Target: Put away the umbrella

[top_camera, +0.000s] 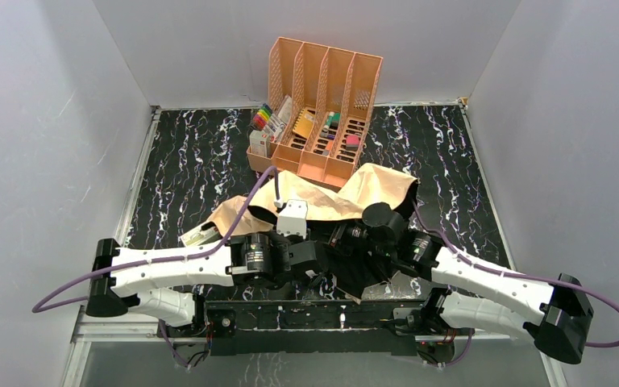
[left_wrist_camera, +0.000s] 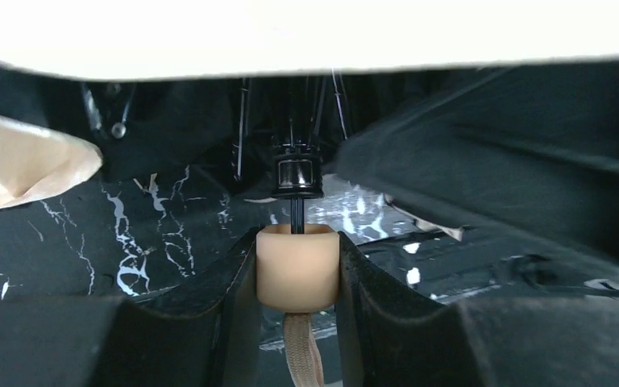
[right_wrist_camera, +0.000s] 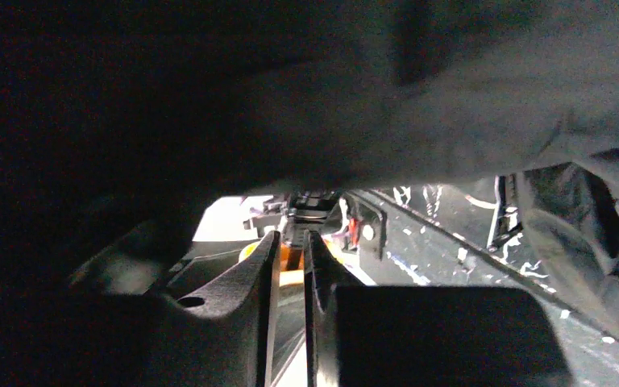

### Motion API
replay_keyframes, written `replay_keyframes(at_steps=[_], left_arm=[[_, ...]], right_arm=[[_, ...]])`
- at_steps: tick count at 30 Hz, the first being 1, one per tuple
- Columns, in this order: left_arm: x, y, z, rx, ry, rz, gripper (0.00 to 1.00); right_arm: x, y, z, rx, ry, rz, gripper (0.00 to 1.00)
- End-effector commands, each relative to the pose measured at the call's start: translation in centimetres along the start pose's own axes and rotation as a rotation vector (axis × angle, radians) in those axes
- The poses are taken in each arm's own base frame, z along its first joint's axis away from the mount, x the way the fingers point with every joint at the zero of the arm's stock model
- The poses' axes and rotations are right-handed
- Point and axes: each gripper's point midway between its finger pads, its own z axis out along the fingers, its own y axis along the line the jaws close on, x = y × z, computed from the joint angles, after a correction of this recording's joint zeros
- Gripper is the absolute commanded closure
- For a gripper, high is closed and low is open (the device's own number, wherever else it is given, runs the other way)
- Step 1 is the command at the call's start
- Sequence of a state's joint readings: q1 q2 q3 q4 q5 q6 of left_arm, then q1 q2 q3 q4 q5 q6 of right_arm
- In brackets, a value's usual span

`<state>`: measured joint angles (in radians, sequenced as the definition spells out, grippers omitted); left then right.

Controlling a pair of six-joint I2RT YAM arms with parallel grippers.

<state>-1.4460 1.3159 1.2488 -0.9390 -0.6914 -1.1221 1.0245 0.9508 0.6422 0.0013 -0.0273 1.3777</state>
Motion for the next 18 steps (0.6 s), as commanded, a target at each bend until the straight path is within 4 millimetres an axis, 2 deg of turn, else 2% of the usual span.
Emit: replay_keyframes(at_steps=[1,4,6,13,18], left_arm=[[-0.7,0.9,1.3,0.003,-0.073,-0.091,1.00],[-0.8,1.2,2.3,0.015,-0.088,-0.114,1.00],[-0.7,1.2,2.9,0.026,-0.087,-0.116,1.00],[0.1,0.7,4.7,0.036,-0.071,-0.055,1.00],[1.3,0.9,6.4,0.065,-0.035,-0.086,0.99]], right_arm=[[-1.7,-0.9,0.2,0.010,-0.105,-0.032,0.73],[-2.3,-2.5,-0.3,0.042,-0.155,-0.006,0.59],[-2.6,-4.2,-0.9,0.083,-0.179,0.010,0.53],[-4.0,-8.6,-3.5,0.204,-0.299,0.020,0.44],[-6.3,-10.5,-7.4,0.309,-0.446,-0.028,0.40]])
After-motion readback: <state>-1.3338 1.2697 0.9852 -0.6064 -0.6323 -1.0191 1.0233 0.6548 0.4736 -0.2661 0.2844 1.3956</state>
